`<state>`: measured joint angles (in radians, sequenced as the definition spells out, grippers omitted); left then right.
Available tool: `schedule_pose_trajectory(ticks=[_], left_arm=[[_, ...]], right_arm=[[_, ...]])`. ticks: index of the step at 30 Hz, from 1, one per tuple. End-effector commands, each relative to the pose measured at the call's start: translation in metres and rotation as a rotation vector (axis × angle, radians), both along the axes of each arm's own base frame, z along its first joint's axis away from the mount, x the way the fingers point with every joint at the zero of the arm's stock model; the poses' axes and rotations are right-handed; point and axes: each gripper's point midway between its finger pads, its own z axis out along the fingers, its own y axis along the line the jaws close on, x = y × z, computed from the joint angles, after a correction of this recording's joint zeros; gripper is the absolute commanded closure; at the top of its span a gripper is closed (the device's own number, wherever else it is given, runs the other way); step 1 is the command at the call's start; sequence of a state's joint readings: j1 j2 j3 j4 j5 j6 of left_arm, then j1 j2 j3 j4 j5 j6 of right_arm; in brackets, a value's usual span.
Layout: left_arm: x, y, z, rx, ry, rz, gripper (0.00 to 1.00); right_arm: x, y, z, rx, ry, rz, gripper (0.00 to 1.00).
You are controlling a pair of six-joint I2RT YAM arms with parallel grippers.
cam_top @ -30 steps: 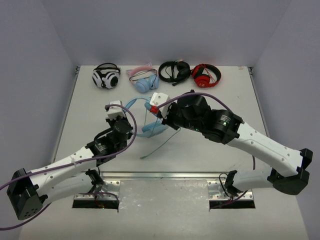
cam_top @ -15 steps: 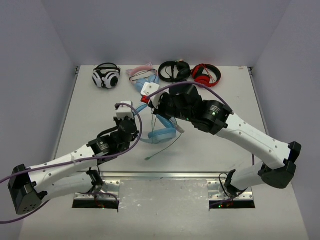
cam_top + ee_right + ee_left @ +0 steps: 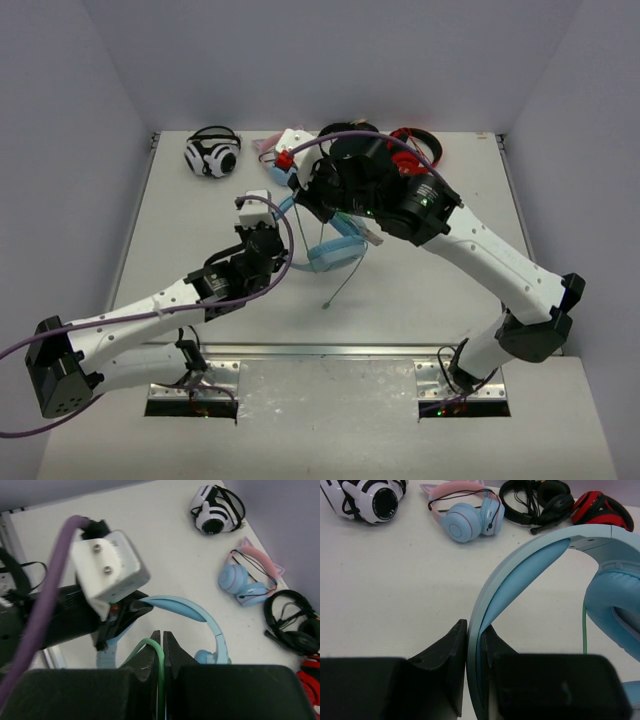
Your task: Wrap the headphones
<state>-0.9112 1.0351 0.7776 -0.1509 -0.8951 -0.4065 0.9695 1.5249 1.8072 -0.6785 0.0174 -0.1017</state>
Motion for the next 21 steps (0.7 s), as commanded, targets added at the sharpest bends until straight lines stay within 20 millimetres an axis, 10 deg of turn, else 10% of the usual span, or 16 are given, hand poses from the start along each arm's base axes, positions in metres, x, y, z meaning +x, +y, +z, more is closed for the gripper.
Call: schedule_pose_trajectory(ticks=[1,8,21], left_arm=[[0.002,-0.016,0.027,-0.104,-0.113,-0.075,1.0],[-0.009,-0.007,0.013,-0.07,-0.126,-0.122,1.0],[-0.026,-0.055,0.012,0.001,-0.122,-0.391,1.0]], right_arm=[[0.048,-0.024,0.022,-0.071,-0.159,-0.147,0.99],[0.083,-0.08,0.015,-0.199,-0.257,-0.3,0.99],[0.116,-0.09,0.001,-0.278,-0.258,-0.308,0.97]])
